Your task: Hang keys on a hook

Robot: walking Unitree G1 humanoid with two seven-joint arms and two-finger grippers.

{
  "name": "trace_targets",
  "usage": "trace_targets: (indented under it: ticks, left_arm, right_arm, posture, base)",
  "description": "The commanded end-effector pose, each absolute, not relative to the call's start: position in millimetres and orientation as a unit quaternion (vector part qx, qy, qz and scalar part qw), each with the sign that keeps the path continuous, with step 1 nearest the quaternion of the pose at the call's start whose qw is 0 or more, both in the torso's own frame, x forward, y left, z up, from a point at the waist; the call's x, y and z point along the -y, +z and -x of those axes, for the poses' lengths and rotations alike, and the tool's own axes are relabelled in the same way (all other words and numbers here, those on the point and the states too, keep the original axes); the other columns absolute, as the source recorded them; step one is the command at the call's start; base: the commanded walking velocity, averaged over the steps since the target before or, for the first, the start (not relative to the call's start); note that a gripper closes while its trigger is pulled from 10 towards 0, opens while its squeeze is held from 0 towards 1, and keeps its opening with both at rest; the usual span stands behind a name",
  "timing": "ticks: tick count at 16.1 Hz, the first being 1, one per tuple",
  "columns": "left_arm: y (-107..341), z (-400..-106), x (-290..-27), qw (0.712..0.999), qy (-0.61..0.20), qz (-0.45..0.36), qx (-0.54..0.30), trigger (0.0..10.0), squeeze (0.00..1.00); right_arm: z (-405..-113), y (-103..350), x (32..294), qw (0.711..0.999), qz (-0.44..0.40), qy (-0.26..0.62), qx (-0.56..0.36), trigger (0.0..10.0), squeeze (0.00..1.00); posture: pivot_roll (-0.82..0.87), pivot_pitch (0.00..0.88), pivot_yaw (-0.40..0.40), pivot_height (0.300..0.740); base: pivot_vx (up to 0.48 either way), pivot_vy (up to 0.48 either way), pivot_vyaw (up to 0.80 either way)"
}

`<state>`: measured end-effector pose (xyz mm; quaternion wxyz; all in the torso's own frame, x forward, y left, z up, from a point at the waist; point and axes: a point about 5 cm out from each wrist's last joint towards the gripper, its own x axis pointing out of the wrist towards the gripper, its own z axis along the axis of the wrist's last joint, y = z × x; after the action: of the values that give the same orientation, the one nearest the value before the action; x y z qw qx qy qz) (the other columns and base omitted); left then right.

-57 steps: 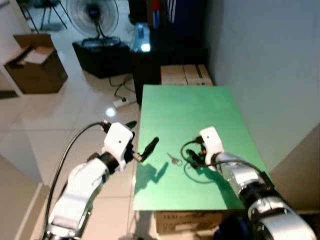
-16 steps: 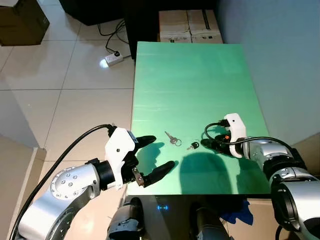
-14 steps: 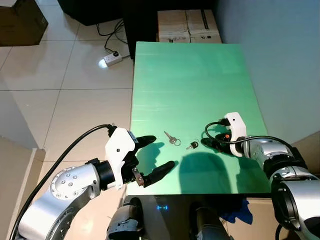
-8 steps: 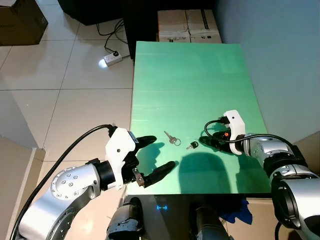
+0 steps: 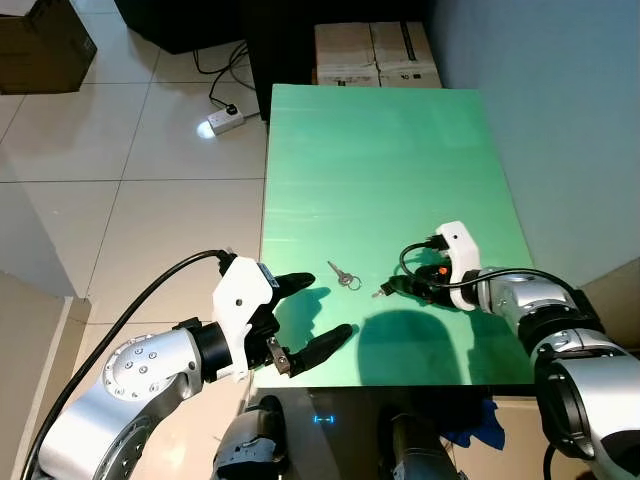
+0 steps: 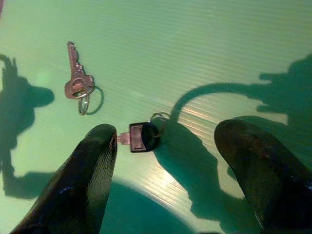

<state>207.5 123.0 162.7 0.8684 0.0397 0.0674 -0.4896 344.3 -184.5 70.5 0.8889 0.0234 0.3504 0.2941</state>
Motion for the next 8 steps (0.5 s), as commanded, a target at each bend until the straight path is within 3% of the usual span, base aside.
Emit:
trace_targets:
  ticks: [1,7,8]
  left_arm:
    - [164.1,-202.3,-119.8,0.861,-0.502,-0.039,-0.067,10.0,0.00]
    - [164.2,-202.3,-119.1,0.861,-0.502,-0.039,-0.067,10.0,0.00]
    - [164.4,-202.5,-118.9,0.861,-0.502,-0.039,-0.066,10.0,0.00]
  right_arm:
    - [-343.0,68.8,182.0,0.884,-0.015,0.306,-0.353,10.0,0.00]
    - [-339.0,63.3,177.2,0.875,-0.018,0.318,-0.364,10.0,0.00]
    - [-337.8,62.0,177.5,0.873,-0.019,0.320,-0.368,9.0,0.00]
  posture:
    - [0.05,0.289,0.011,0.740]
    - [0.05,0.296,0.011,0.740]
    - [0.05,0.297,0.011,0.740]
  base:
    - [0.000,0.000,0.00]
    - [0.000,0.000,0.00]
    - [0.000,0.000,0.00]
